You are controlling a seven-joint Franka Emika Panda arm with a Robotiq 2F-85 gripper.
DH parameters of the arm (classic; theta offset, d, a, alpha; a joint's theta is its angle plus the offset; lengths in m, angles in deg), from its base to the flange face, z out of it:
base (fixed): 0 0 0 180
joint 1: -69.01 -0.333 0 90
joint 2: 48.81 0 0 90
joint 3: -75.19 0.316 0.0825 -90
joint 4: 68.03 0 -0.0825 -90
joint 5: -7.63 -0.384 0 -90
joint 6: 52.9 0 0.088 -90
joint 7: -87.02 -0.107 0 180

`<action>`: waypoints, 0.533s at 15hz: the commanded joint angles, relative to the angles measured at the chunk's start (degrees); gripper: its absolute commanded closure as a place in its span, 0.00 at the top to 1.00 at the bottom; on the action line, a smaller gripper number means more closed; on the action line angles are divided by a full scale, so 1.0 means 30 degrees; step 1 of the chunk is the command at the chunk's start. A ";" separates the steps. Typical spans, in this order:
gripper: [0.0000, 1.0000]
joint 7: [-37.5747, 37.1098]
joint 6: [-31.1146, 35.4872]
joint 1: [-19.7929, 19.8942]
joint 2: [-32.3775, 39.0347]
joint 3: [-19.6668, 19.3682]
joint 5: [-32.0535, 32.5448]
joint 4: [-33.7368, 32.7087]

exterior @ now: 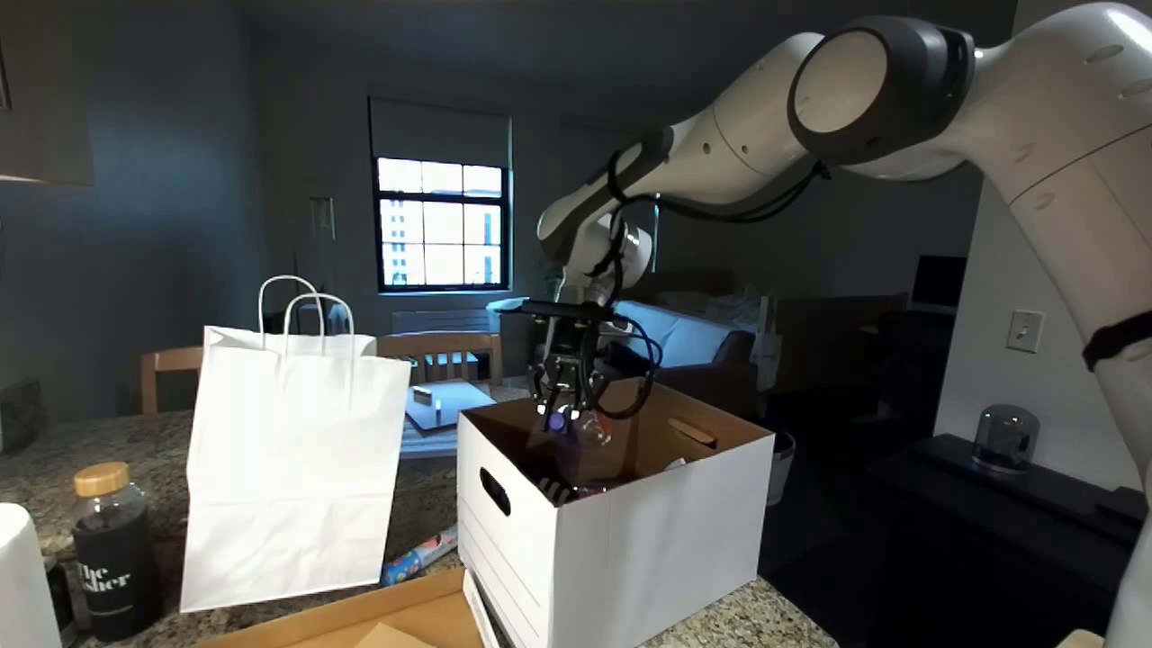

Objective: Pick up two bottles from the box and put them on the box cover

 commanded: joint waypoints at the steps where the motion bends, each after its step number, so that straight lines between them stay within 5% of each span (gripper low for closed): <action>1: 0.16 0.0667 -0.2296 -0.0436 0.0330 -0.0224 0.0712 -0.2044; 8: 0.15 -0.0783 -0.1756 -0.2408 0.0513 -0.0470 0.2829 -0.4020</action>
